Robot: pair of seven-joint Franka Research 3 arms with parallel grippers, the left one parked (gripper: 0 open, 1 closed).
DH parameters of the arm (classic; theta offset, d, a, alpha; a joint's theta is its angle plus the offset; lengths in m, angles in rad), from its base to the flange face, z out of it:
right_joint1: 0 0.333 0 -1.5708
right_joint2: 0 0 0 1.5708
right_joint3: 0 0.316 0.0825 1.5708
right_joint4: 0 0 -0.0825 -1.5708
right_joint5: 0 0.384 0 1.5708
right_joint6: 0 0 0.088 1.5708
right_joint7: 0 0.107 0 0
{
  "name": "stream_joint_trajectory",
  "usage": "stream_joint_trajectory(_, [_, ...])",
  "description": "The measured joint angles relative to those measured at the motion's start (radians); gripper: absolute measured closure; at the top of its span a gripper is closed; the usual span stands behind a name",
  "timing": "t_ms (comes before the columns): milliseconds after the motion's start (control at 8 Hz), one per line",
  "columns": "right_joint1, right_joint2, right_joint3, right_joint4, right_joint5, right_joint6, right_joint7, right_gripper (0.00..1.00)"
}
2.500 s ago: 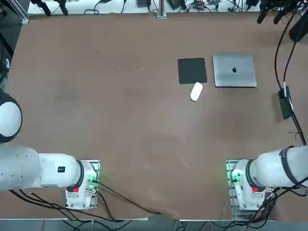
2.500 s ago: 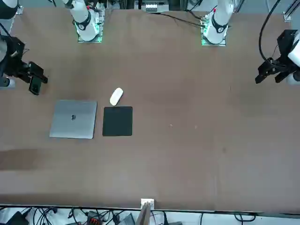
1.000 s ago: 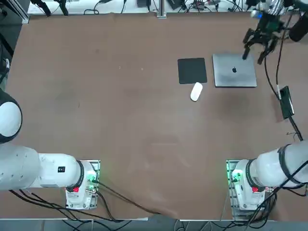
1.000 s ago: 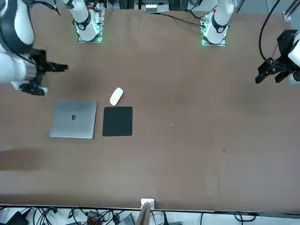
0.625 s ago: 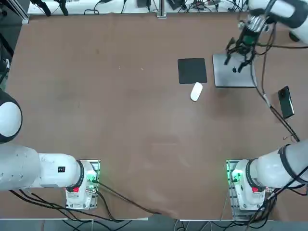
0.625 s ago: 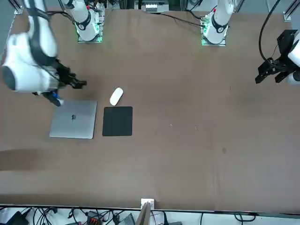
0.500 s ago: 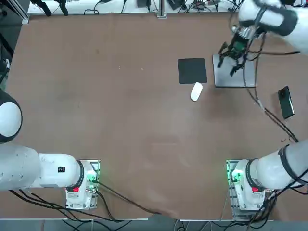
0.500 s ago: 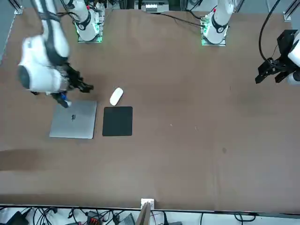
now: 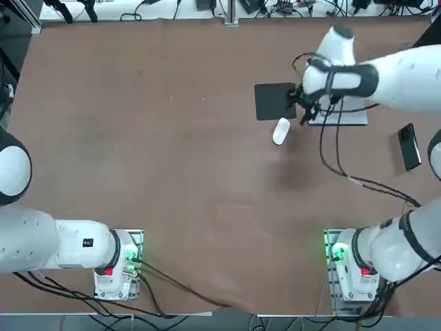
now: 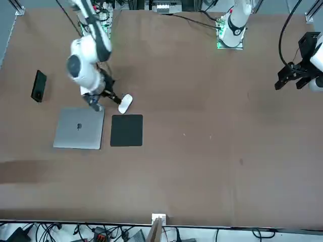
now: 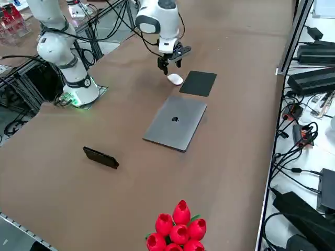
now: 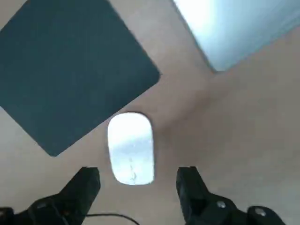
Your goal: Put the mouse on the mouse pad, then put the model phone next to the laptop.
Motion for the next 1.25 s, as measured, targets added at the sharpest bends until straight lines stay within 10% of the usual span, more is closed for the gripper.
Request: stream_joint_trajectory(1250, [0.050, 0.128, -0.004, -0.006, 0.000, 0.173, 0.063, 0.00])
